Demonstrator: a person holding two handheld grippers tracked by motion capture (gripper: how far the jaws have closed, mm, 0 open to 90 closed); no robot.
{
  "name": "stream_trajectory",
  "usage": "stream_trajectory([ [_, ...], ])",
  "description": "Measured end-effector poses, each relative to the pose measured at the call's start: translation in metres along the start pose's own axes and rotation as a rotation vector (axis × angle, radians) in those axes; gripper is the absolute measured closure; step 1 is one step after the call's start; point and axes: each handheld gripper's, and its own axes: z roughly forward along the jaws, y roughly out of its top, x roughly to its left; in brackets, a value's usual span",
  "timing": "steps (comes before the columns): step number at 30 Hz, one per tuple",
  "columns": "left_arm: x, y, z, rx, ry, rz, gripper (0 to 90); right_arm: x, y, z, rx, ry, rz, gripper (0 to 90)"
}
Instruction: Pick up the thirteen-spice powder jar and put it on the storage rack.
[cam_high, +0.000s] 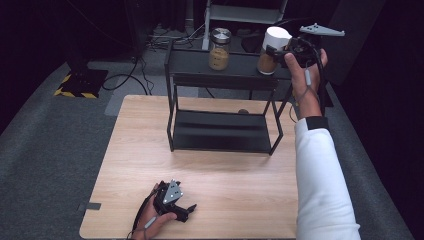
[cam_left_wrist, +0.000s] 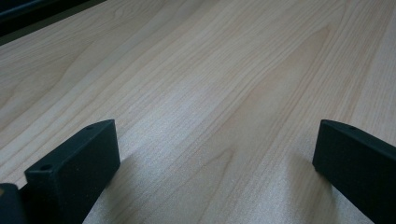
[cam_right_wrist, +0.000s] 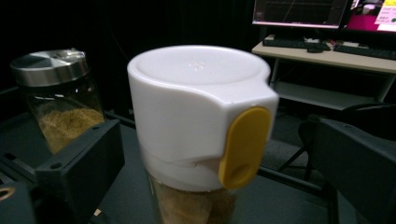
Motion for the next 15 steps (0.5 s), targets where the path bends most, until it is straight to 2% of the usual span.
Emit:
stream_trajectory([
  [2,0.000,0.000,0.000,0.000,0.000,0.000,0.3,0.001,-0.005,-0.009,-0.033,0.004,0.009,2.5],
  [4,0.000,0.000,0.000,0.000,0.000,0.000,0.3,0.003,-0.009,-0.017,-0.048,0.004,-0.015,2.2],
  [15,0.000,0.000,0.000,0.000,0.001,-0.002,0.3,0.002,-0.031,-0.053,-0.097,0.038,0.002,1.9],
])
